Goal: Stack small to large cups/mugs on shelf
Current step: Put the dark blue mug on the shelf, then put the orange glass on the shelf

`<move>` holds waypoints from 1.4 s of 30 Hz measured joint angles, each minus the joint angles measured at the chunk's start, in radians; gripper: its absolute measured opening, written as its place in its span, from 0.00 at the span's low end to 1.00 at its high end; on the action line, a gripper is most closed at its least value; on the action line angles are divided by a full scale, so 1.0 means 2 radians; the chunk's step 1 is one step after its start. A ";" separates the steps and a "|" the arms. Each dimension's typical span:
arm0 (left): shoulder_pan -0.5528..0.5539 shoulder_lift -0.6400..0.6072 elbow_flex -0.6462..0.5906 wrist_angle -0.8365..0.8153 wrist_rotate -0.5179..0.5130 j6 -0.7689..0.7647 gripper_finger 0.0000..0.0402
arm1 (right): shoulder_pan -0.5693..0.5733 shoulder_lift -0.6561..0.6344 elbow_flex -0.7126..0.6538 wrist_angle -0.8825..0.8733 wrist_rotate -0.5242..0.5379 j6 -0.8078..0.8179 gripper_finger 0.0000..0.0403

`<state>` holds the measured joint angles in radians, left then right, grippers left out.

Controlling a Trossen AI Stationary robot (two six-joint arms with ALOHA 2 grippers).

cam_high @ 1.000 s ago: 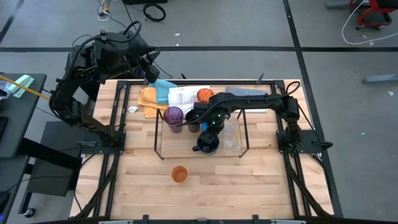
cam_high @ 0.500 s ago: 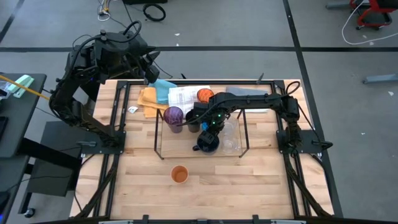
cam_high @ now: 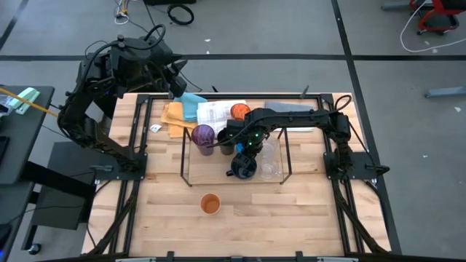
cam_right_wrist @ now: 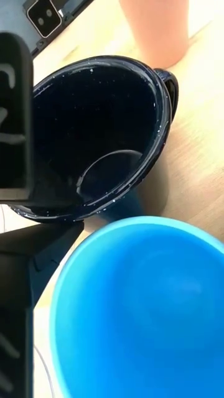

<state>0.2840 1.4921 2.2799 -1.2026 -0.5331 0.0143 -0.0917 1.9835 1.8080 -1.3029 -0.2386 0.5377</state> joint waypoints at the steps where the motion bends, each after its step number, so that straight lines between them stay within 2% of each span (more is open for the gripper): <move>1: 0.000 0.000 0.000 0.000 0.000 0.000 0.27 | 0.000 0.000 0.000 0.000 -0.001 0.000 0.13; 12: 0.000 0.000 0.000 -0.001 0.000 0.000 0.27 | 0.000 0.000 0.000 0.000 -0.002 -0.003 0.23; 20: 0.000 0.000 0.000 -0.005 0.000 0.000 0.27 | 0.000 -0.005 0.001 -0.018 -0.002 -0.005 0.24; 33: 0.000 0.000 0.000 -0.009 0.000 0.000 0.27 | -0.012 -0.054 0.003 -0.011 -0.003 0.004 0.25; 42: 0.000 0.000 0.000 -0.010 0.000 -0.001 0.27 | -0.035 -0.130 0.003 0.019 0.013 0.026 0.25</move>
<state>0.2840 1.4921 2.2799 -1.2221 -0.5333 0.0120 -0.1623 1.7230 1.8137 -1.2649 -0.2126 0.5905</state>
